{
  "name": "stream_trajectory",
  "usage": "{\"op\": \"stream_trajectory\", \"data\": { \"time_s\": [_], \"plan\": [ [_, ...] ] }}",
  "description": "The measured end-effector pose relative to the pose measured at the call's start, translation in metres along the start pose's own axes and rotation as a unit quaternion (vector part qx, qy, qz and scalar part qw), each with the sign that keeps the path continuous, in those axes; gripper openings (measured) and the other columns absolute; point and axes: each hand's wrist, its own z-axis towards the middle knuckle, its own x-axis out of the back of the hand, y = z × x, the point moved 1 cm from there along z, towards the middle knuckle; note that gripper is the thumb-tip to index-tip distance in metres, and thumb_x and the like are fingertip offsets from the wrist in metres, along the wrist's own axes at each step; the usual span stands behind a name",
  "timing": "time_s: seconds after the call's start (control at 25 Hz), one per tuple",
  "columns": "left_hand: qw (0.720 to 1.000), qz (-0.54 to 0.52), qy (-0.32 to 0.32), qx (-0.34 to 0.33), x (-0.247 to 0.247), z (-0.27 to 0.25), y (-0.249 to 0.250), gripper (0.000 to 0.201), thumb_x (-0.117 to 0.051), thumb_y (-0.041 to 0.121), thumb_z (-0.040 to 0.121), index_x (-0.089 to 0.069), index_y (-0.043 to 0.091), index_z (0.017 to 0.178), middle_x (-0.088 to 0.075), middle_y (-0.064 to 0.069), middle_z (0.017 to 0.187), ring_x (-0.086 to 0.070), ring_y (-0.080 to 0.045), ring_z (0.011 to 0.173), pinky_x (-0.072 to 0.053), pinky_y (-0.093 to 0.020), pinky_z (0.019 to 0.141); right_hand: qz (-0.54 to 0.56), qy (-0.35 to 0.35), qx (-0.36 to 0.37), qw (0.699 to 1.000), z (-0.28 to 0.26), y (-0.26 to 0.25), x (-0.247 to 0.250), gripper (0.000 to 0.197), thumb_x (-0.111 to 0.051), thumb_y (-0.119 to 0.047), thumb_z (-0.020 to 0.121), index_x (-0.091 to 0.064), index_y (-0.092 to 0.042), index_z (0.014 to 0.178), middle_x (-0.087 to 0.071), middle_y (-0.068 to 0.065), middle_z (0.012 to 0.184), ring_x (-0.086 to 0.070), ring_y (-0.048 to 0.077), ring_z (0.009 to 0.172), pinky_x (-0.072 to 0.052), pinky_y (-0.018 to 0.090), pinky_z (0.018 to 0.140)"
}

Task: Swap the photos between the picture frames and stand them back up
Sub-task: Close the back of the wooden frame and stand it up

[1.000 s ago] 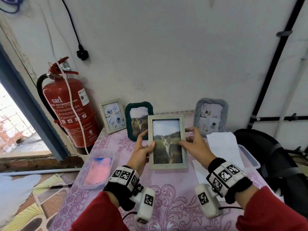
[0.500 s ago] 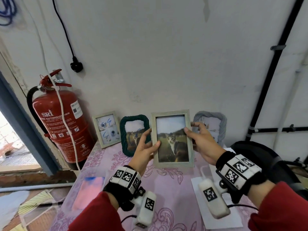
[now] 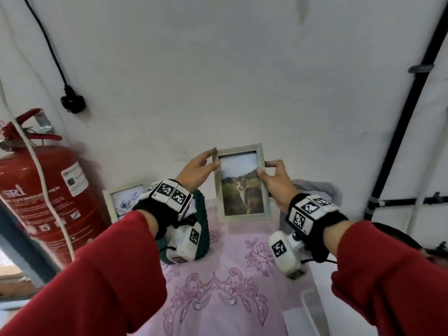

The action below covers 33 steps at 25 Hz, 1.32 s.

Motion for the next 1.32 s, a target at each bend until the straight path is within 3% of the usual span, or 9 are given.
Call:
{"op": "stream_trajectory", "data": {
  "time_s": [0.32,0.6,0.72,0.88,1.04,1.2,1.32],
  "plan": [
    [0.988,0.146,-0.011,0.038,-0.007,0.085,-0.038,0.044,-0.043,0.031,0.098,-0.044,0.013,0.138,-0.041,-0.005,0.146,-0.035,-0.019,0.136,-0.024,-0.025,0.109,0.019,0.044,-0.010,0.999,0.064,0.060,-0.031,0.022,-0.048,-0.011,0.096,-0.042,-0.006,0.116,-0.054,0.015,0.095,-0.054,0.024,0.085,-0.046,0.035,0.078],
    [0.968,0.225,-0.080,0.081,-0.026,0.110,-0.057,0.050,-0.040,0.031,0.099,-0.032,0.010,0.144,-0.029,-0.006,0.153,-0.027,-0.021,0.141,-0.019,-0.026,0.113,0.031,0.048,-0.068,0.996,0.091,0.099,-0.039,0.024,-0.043,-0.008,0.097,-0.038,-0.004,0.120,-0.052,0.019,0.095,-0.051,0.025,0.085,-0.042,0.035,0.075],
    [0.952,0.261,-0.117,0.105,-0.034,0.111,-0.057,0.056,-0.035,0.038,0.099,-0.027,0.010,0.146,-0.023,-0.007,0.155,-0.022,-0.022,0.143,-0.015,-0.028,0.115,0.029,0.047,-0.082,0.995,0.092,0.108,-0.038,0.025,-0.043,-0.008,0.097,-0.037,-0.004,0.121,-0.052,0.019,0.094,-0.051,0.025,0.084,-0.042,0.036,0.074],
    [0.939,0.290,-0.142,0.115,-0.039,0.107,-0.055,0.059,-0.032,0.043,0.099,-0.023,0.010,0.147,-0.018,-0.006,0.157,-0.017,-0.021,0.145,-0.011,-0.030,0.117,-0.011,0.054,-0.088,0.995,0.092,0.115,-0.036,0.024,-0.042,-0.011,0.097,-0.037,-0.006,0.120,-0.053,0.020,0.093,-0.053,0.027,0.083,-0.048,0.049,0.085],
    [0.929,0.317,-0.155,0.111,-0.043,0.099,-0.053,0.059,-0.029,0.042,0.100,-0.020,0.010,0.148,-0.015,-0.006,0.158,-0.013,-0.020,0.146,-0.009,-0.029,0.116,-0.020,0.084,-0.088,0.992,0.085,0.120,-0.035,0.023,-0.047,-0.013,0.096,-0.042,-0.006,0.117,-0.060,0.029,0.100,-0.061,0.041,0.093,-0.048,0.056,0.088],
    [0.926,0.318,-0.169,0.111,-0.043,0.094,-0.051,0.060,-0.029,0.043,0.099,-0.018,0.012,0.149,-0.011,-0.006,0.158,-0.010,-0.019,0.146,-0.006,-0.031,0.117,-0.032,0.095,-0.097,0.990,0.078,0.122,-0.033,0.025,-0.049,-0.013,0.095,-0.044,-0.005,0.118,-0.060,0.030,0.109,-0.060,0.041,0.100,-0.047,0.052,0.091],
    [0.926,0.318,-0.170,0.109,-0.044,0.090,-0.049,0.060,-0.027,0.043,0.100,-0.015,0.013,0.149,-0.006,-0.007,0.159,-0.006,-0.020,0.147,-0.005,-0.032,0.117,-0.053,0.111,-0.084,0.989,0.078,0.119,-0.027,0.025,-0.053,-0.011,0.093,-0.049,-0.003,0.116,-0.061,0.025,0.110,-0.059,0.036,0.103,-0.047,0.039,0.091]
  ]
}}
